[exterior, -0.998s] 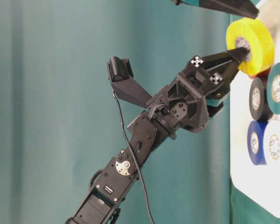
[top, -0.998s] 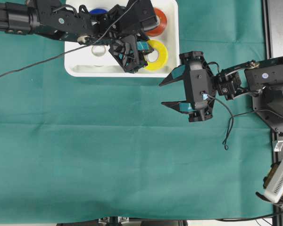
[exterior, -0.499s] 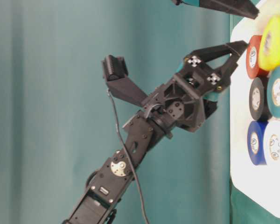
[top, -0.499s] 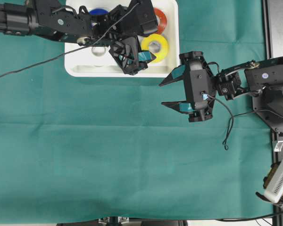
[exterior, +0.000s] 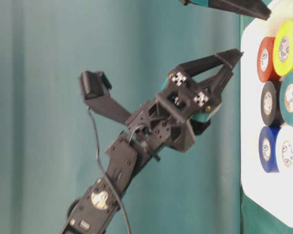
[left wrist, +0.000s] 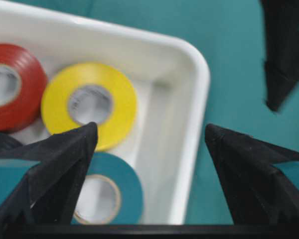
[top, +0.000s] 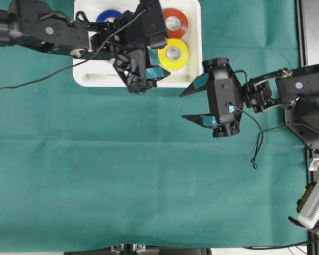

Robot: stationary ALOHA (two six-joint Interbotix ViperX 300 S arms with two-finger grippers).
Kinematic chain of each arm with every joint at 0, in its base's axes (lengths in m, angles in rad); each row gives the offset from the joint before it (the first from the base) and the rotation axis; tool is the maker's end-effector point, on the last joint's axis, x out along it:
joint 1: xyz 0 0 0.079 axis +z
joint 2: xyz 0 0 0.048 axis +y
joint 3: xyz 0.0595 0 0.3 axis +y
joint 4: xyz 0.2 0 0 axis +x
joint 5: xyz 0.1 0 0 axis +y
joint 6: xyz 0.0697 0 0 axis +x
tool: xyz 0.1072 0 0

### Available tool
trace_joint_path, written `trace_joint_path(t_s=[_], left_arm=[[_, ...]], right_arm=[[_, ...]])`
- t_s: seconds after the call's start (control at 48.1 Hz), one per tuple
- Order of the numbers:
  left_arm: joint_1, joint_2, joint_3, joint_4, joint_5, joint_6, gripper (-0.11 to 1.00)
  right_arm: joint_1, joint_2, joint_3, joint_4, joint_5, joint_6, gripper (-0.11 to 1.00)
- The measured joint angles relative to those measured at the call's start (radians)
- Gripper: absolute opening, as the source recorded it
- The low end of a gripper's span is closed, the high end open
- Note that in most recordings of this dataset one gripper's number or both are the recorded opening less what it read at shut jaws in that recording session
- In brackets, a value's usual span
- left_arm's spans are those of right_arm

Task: Put the tape alternately from left to right into the white case.
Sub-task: 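Lift the left gripper out of the tray and pull back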

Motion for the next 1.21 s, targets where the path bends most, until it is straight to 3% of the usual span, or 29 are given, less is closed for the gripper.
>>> trace_joint_path(t_s=[0.478, 1.206], left_arm=[[-0.072, -0.13, 0.146, 0.0, -0.003, -0.002, 0.65], [-0.149, -0.186, 0.25, -0.002, -0.003, 0.002, 0.65]], right_arm=[[0.0, -0.002, 0.0, 0.0, 0.0, 0.0, 0.64], [0.002, 0.0, 0.012, 0.0, 0.0, 0.0, 0.64]])
